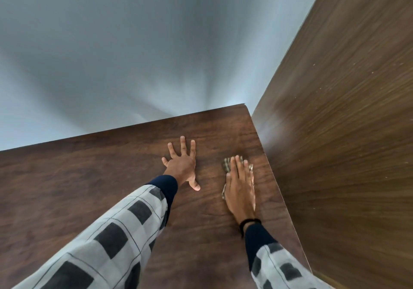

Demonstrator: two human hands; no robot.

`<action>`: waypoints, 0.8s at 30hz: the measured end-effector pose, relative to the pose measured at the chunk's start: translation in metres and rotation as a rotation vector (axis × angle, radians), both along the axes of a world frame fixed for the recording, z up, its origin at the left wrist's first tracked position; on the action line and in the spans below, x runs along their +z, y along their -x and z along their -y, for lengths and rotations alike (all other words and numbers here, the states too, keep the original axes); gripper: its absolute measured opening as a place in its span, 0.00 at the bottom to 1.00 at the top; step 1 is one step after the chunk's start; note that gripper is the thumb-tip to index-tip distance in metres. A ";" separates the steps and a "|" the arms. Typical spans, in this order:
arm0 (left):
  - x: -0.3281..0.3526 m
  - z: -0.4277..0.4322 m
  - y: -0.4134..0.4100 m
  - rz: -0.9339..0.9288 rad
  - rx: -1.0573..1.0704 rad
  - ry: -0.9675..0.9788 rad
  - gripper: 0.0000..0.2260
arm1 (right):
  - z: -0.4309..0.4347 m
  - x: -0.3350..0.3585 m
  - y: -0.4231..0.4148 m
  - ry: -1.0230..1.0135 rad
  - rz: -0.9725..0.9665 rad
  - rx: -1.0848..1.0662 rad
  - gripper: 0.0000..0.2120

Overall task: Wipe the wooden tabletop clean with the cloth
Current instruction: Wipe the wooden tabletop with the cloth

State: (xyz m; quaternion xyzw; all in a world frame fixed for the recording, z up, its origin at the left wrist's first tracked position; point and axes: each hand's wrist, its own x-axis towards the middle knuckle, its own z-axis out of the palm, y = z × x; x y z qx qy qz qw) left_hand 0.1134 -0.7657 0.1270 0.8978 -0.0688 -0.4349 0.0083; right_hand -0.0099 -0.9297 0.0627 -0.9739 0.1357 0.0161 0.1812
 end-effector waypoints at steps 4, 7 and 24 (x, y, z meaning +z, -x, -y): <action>-0.002 0.001 -0.001 0.000 0.002 0.003 0.72 | 0.013 0.001 0.057 0.036 -0.010 0.172 0.25; -0.003 0.001 -0.001 0.011 -0.011 -0.006 0.72 | 0.004 0.000 0.051 0.022 -0.026 -0.019 0.25; 0.006 0.001 0.002 0.016 -0.004 -0.006 0.72 | 0.022 0.000 0.126 -0.029 0.038 0.428 0.23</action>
